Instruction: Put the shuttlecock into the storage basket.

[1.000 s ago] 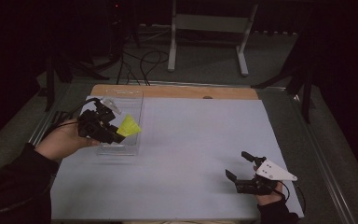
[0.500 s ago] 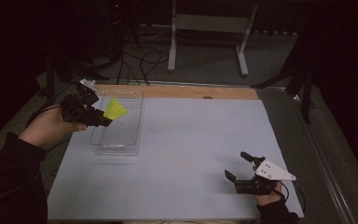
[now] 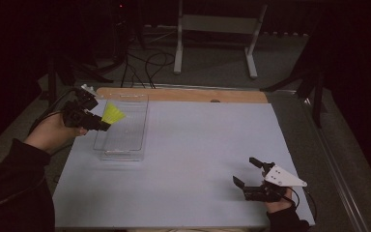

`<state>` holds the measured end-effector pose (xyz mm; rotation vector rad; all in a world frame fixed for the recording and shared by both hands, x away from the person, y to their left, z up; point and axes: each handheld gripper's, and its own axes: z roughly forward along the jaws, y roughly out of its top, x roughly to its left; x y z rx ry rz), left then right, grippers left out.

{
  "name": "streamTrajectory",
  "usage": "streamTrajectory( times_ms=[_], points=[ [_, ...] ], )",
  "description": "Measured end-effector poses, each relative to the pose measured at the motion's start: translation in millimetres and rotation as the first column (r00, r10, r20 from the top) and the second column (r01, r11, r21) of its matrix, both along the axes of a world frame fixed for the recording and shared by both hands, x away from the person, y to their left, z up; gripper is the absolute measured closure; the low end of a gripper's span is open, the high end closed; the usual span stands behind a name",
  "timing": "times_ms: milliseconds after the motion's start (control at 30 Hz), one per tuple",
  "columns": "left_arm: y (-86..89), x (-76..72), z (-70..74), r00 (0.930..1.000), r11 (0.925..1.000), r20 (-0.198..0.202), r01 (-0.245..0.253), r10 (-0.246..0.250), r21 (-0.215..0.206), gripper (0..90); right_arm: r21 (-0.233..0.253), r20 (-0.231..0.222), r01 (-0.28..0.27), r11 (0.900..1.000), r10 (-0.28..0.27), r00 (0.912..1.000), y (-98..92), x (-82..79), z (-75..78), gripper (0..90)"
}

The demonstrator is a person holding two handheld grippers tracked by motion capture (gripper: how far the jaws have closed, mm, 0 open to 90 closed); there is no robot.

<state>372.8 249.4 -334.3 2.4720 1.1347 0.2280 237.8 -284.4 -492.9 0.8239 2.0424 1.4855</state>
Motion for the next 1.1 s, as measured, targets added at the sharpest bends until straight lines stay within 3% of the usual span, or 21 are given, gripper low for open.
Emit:
streamTrajectory(
  times_ms=[200, 333, 933, 1100],
  points=[
    [6.5, 1.6, -13.0, 0.9997, 0.9995, -0.009, -0.021, 0.021, -0.026, 64.8, 0.000, -0.001, -0.002, 1.000, 0.002, 1.0000, 0.3, 0.3, -0.4, 10.6],
    [9.4, 3.2, -21.7, 0.9995, 0.9994, -0.015, -0.028, 0.027, -0.019, 64.8, -0.003, 0.000, -0.002, 1.000, 0.002, 1.0000, 0.6, 0.3, -0.4, 10.6],
    [18.6, 8.7, -58.3, 0.9989, 0.9996, -0.046, -0.005, 0.004, -0.027, 64.8, -0.007, -0.008, -0.010, 1.000, 0.010, 0.9999, 1.1, 0.8, -1.3, 10.7],
    [19.2, 8.8, -67.2, 0.9990, 0.9999, -0.042, -0.016, 0.016, 0.004, 64.8, -0.007, -0.010, -0.012, 1.000, 0.012, 0.9999, 1.3, 0.9, -1.5, 10.7]
  ],
)
